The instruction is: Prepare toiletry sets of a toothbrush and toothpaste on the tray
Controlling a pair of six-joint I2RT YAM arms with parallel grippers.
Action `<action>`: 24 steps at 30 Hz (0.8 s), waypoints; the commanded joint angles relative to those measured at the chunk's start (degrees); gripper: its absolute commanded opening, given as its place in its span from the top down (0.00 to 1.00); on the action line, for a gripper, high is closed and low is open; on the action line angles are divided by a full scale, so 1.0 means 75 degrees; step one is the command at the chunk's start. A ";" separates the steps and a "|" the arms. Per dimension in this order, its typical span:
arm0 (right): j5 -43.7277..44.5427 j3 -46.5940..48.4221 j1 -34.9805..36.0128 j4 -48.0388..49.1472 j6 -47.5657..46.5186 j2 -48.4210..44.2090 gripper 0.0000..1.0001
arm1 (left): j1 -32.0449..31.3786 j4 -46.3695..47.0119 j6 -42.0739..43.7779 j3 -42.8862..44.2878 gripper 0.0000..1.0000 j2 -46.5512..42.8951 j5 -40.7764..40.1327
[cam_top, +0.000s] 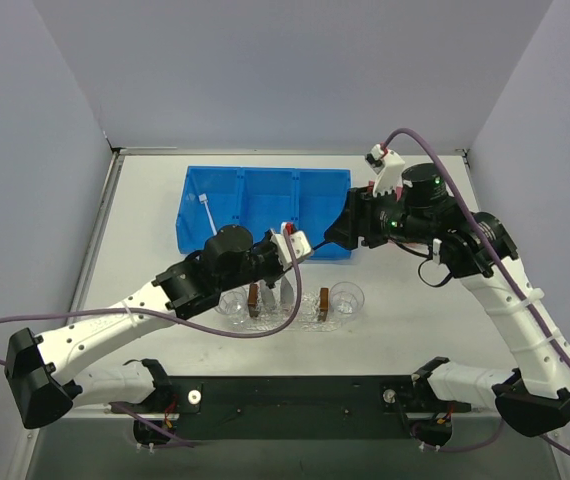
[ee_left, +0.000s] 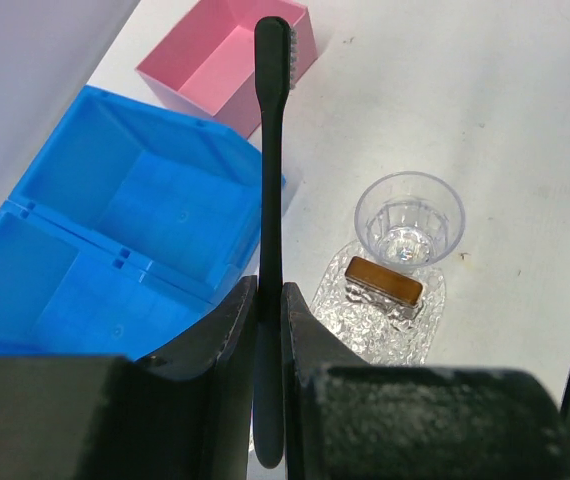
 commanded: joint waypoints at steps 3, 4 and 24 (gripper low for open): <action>0.0035 -0.0048 -0.0072 -0.0177 0.0200 0.0201 0.47 | -0.0242 0.0582 0.0223 -0.0046 1.00 -0.0268 -0.0165; 0.0059 -0.0118 -0.0061 -0.0177 0.0223 0.0212 0.48 | -0.0253 0.0617 0.0223 -0.0057 1.00 -0.0280 -0.0153; -0.0140 -0.0459 -0.0061 0.0046 0.0622 0.0388 0.66 | -0.0418 0.0711 0.0258 -0.0140 1.00 -0.0303 -0.0305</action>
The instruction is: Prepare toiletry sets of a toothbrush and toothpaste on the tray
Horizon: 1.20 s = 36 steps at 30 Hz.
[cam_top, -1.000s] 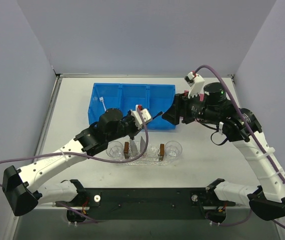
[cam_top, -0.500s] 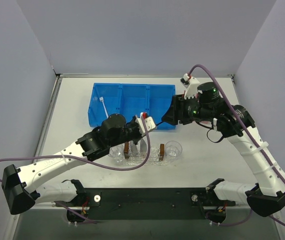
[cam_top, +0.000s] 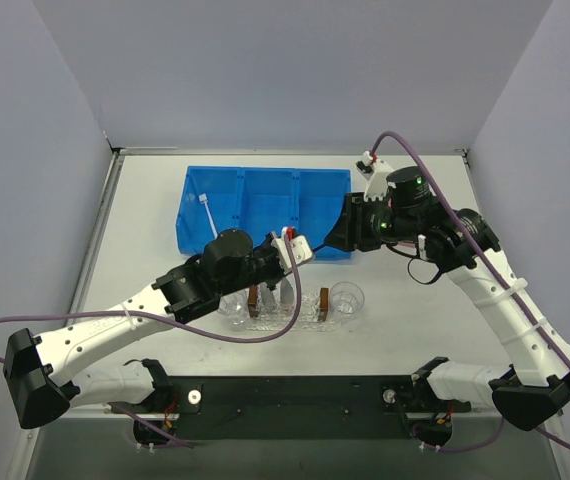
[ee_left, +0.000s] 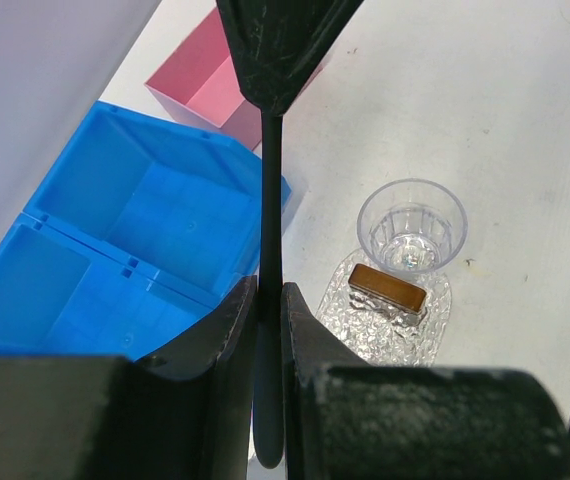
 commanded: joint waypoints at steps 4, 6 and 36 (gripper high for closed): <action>-0.0240 -0.0083 -0.0061 0.0262 0.0179 0.0053 0.71 | -0.0088 0.0451 0.0057 -0.0020 1.00 -0.0195 -0.0052; -0.0240 -0.0107 -0.0072 0.0297 0.0202 0.0053 0.74 | -0.0112 0.0451 0.0081 -0.0020 1.00 -0.0184 -0.0075; 0.1037 -0.0072 -0.0154 0.0497 -0.0488 -0.1047 1.00 | 0.0110 0.0709 -0.0599 0.0050 0.32 -0.0769 0.0252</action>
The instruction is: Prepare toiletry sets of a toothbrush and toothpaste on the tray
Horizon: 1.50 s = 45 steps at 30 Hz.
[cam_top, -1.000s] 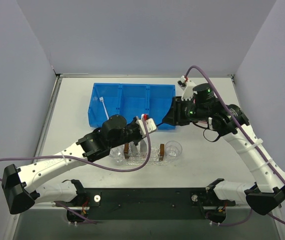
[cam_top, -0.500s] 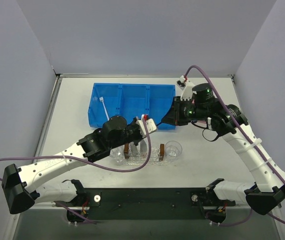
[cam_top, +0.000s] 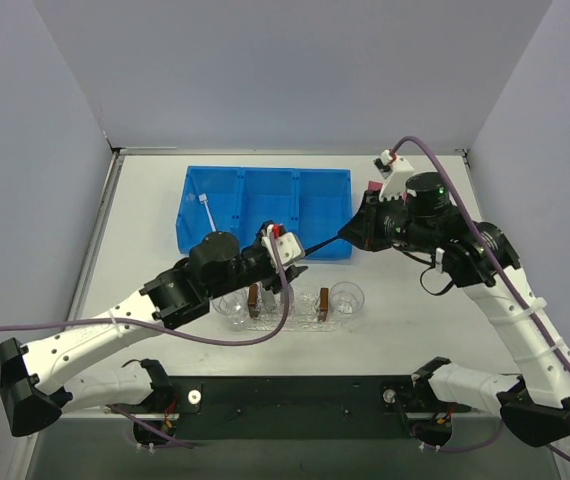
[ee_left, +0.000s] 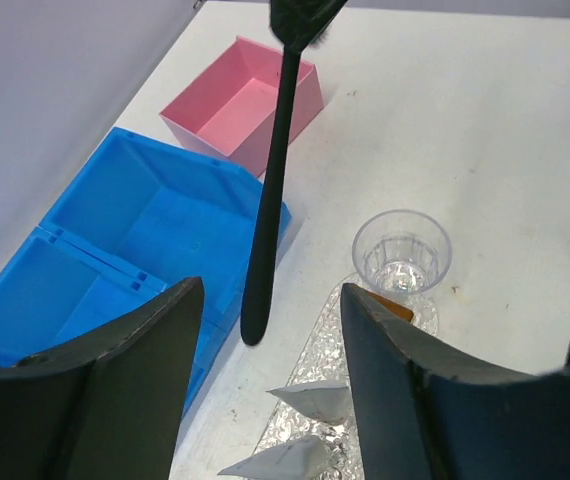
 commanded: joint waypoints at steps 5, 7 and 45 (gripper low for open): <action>0.1334 0.0506 -0.0084 -0.0520 -0.0770 -0.0638 1.00 | 0.0797 0.0783 -0.0973 0.0164 0.27 -0.0628 0.0706; 0.1605 0.0589 -0.0084 -0.0895 -0.0864 -0.0604 1.00 | 0.1289 0.0737 -0.1372 0.0164 0.27 -0.0722 0.0858; 0.3328 -0.0078 0.2669 -0.1295 0.0014 0.1283 1.00 | 0.4186 0.0010 -0.3062 0.0023 0.27 -0.0265 -0.0020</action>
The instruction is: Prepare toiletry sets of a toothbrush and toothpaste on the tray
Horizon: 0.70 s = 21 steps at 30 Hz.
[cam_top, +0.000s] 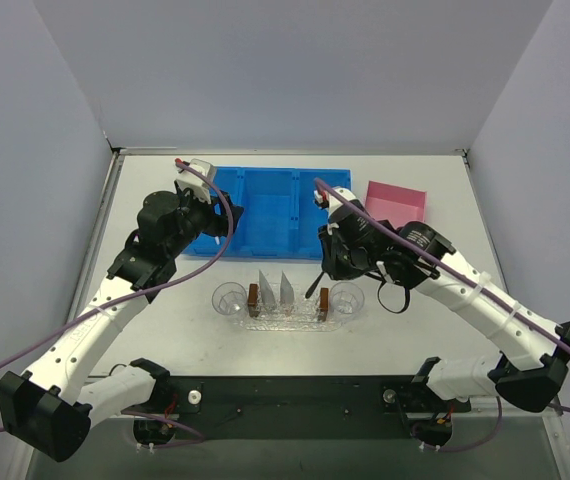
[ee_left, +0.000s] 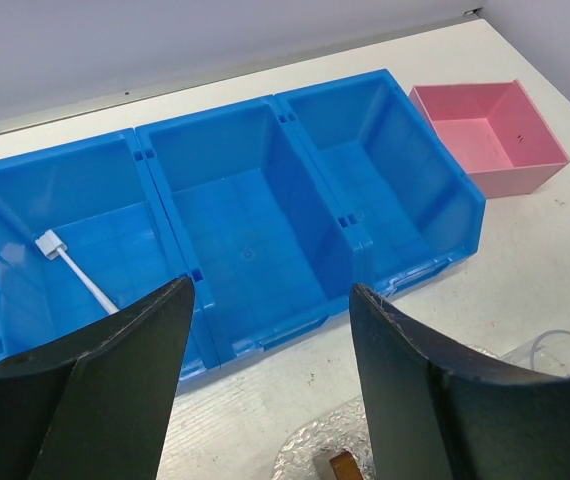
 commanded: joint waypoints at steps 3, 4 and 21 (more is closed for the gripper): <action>0.0192 -0.0090 0.0120 0.0043 0.0070 0.0316 1.00 | 0.0016 0.0118 0.0028 0.0047 0.27 -0.0073 -0.0090; 0.0180 -0.0102 0.0120 0.0043 0.0058 0.0351 1.00 | 0.0016 0.0118 0.0028 0.0035 0.26 -0.0061 -0.0078; 0.0239 0.0214 0.0132 0.0031 -0.0328 0.1184 1.00 | 0.0016 0.0106 0.0039 0.0035 0.26 -0.0049 -0.0113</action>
